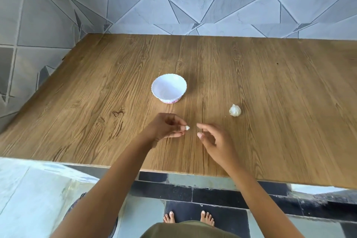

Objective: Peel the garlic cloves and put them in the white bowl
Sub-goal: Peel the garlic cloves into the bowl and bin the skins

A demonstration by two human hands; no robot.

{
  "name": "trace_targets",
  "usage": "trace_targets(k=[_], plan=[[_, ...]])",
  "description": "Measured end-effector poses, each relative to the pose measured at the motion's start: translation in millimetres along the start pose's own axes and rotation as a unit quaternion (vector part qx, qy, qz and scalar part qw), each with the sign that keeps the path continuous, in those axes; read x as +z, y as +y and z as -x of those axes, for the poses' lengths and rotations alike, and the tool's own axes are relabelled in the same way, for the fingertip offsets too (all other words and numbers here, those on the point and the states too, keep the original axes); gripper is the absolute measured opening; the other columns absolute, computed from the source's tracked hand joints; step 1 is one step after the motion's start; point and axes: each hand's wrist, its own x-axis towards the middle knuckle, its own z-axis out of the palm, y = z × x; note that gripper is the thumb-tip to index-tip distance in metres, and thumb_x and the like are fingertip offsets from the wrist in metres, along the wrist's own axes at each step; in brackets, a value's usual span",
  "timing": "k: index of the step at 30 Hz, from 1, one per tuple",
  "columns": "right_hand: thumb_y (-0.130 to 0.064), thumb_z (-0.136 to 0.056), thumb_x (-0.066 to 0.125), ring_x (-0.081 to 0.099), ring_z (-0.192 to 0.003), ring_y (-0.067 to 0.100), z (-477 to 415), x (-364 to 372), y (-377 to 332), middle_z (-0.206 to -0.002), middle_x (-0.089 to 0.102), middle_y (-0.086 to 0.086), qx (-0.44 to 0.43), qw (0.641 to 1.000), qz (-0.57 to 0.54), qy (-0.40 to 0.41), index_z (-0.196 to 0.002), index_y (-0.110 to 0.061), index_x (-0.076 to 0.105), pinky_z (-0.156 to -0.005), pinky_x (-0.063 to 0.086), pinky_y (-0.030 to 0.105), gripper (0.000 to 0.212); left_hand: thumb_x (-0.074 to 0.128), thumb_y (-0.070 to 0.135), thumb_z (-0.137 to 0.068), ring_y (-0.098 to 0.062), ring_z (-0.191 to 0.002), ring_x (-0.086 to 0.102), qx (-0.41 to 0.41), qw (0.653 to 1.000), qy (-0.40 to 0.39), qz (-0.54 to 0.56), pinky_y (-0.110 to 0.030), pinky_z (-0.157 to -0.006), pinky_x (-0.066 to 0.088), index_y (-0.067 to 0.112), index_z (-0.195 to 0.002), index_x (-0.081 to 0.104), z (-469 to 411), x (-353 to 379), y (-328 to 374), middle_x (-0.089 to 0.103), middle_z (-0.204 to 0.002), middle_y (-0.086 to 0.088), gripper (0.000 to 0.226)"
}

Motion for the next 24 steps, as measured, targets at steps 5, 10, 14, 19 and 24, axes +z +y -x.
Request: trace_targets(k=[5, 10, 14, 19, 24], plan=[[-0.015, -0.086, 0.065, 0.067, -0.069, 0.006, -7.4, 2.4, -27.9, -0.085, 0.072, 0.001, 0.224, 0.918, -0.326, -0.029, -0.096, -0.014, 0.069, -0.061, 0.051, 0.016, 0.01, 0.069, -0.001, -0.081, -0.009, -0.075, 0.066, 0.074, 0.996, 0.034, 0.025, -0.017, -0.069, 0.052, 0.004, -0.087, 0.068, 6.4, 9.8, -1.1, 0.069, -0.08, -0.005, 0.009], [-0.013, -0.081, 0.07, 0.068, -0.066, 0.011, -12.0, 3.2, -34.5, -0.078, 0.073, 0.006, 0.293, 0.856, -0.426, -0.006, -0.088, -0.009, 0.072, -0.059, 0.053, 0.017, 0.008, 0.072, -0.002, -0.077, -0.015, -0.079, 0.069, 0.11, 0.992, 0.064, -0.016, -0.025, -0.08, 0.055, 0.006, -0.084, 0.07, 9.2, 10.2, -9.7, 0.073, -0.082, -0.007, 0.011], [-0.005, -0.078, 0.071, 0.07, -0.069, 0.013, -12.8, 2.9, -36.4, -0.08, 0.073, 0.01, 0.302, 0.851, -0.43, -0.008, -0.092, -0.002, 0.072, -0.059, 0.053, 0.017, 0.014, 0.072, -0.003, -0.078, -0.013, -0.076, 0.069, 0.111, 0.992, 0.064, -0.004, -0.022, -0.074, 0.055, 0.006, -0.084, 0.07, 11.2, 12.0, -12.1, 0.073, -0.08, -0.006, 0.011], [-0.003, -0.079, 0.07, 0.069, -0.067, 0.012, -13.8, 5.0, -40.0, -0.077, 0.073, 0.006, 0.293, 0.853, -0.433, 0.005, -0.089, -0.004, 0.071, -0.059, 0.053, 0.016, 0.01, 0.068, 0.001, -0.083, -0.012, -0.077, 0.068, 0.087, 0.994, 0.043, 0.051, -0.023, -0.072, 0.057, 0.009, -0.094, 0.069, 12.9, 10.6, -9.8, 0.071, -0.082, -0.003, 0.014], [-0.009, -0.085, 0.066, 0.067, -0.066, 0.009, -13.9, 5.4, -40.6, -0.073, 0.071, 0.002, 0.266, 0.878, -0.398, -0.01, -0.089, -0.007, 0.07, -0.06, 0.052, 0.016, 0.005, 0.063, 0.004, -0.087, -0.011, -0.076, 0.069, 0.07, 0.994, 0.03, 0.074, -0.023, -0.074, 0.057, 0.012, -0.095, 0.07, 13.9, 11.8, -9.8, 0.073, -0.08, -0.002, 0.013]])
